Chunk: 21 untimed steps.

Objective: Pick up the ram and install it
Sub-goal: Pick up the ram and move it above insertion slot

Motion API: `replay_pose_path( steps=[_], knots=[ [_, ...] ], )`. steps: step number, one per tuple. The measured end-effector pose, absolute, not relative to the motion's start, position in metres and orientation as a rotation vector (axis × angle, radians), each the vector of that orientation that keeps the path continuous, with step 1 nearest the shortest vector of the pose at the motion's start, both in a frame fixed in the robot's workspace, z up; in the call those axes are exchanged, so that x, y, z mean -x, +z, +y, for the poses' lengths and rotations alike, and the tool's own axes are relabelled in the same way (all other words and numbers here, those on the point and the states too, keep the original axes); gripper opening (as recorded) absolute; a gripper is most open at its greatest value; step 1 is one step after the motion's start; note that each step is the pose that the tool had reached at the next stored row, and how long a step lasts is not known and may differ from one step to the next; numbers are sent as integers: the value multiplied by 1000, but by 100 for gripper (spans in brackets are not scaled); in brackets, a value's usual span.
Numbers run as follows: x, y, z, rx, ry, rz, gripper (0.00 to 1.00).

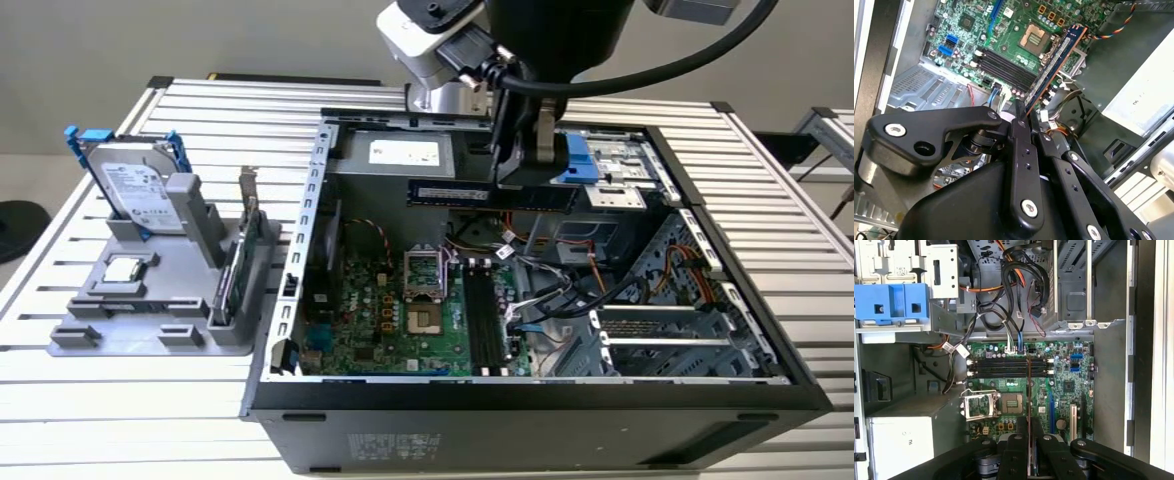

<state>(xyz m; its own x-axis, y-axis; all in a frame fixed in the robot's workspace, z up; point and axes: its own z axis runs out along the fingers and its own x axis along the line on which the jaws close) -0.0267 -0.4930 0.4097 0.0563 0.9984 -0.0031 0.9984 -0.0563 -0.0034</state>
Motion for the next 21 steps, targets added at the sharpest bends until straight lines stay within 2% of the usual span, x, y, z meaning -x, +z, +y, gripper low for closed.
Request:
replay_pose_path(
  steps=[21],
  knots=[
    [21,410,-493,2283,7,-2157,0]
  ],
)
